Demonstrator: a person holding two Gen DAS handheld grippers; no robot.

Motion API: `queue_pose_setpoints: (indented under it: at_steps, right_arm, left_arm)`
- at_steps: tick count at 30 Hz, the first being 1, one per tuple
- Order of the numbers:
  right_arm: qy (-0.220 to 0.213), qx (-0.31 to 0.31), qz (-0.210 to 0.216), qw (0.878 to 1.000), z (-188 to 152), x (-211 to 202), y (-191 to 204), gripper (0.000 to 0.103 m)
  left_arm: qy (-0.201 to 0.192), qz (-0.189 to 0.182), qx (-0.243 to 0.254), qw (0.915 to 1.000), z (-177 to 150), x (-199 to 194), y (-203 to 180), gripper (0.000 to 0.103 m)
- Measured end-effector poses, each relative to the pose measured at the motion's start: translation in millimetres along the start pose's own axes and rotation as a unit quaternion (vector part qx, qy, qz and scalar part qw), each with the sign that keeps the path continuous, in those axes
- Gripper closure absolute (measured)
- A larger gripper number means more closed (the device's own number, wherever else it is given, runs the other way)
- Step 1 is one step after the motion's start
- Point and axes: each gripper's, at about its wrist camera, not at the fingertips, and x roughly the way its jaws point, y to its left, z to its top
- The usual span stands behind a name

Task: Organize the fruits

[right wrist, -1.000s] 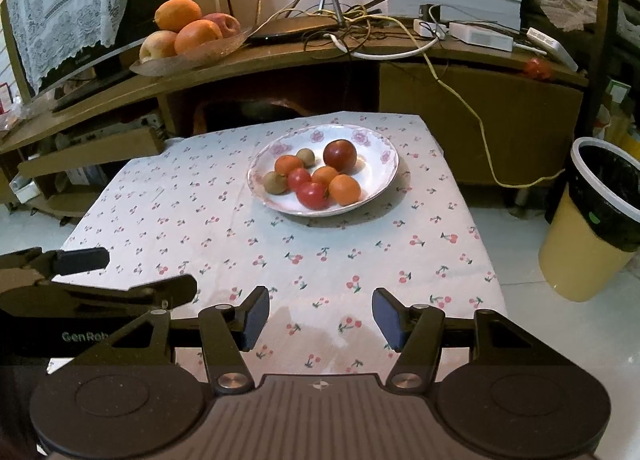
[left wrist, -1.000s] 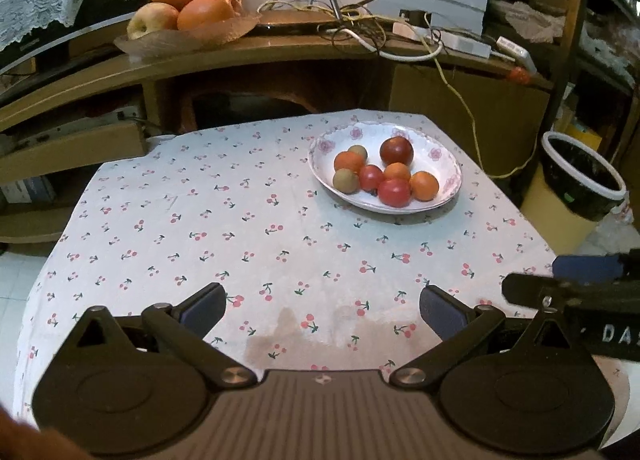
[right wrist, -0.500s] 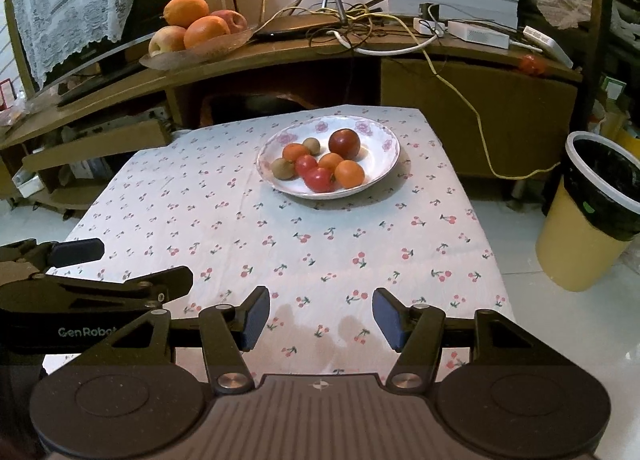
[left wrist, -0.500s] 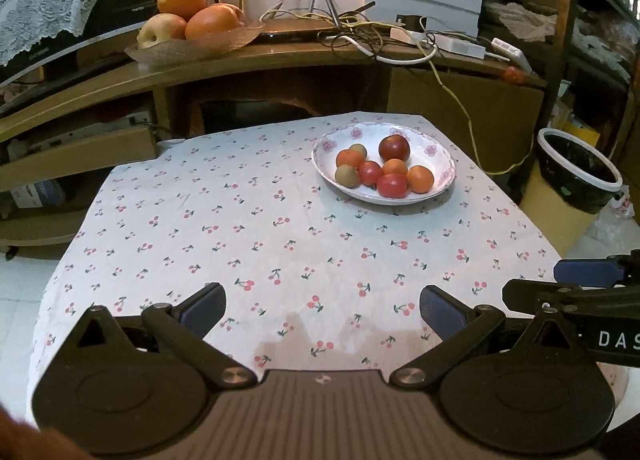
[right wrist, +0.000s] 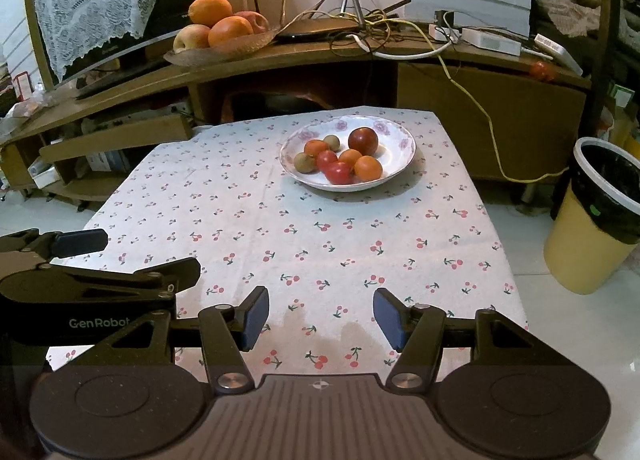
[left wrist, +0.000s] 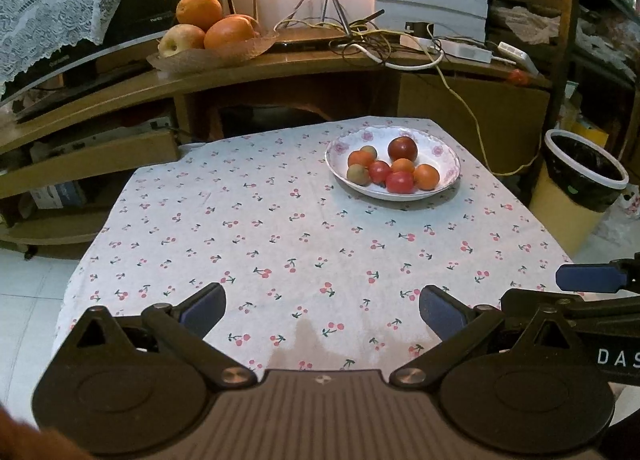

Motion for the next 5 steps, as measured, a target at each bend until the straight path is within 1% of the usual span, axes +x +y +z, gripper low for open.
queue_pose_setpoints:
  at_steps: [5]
  right_arm:
    - [-0.001,0.0,0.0,1.0,-0.3,0.6,-0.1,0.042]
  left_arm:
    - [0.003,0.005,-0.002,1.0,-0.9,-1.5,0.0,0.0]
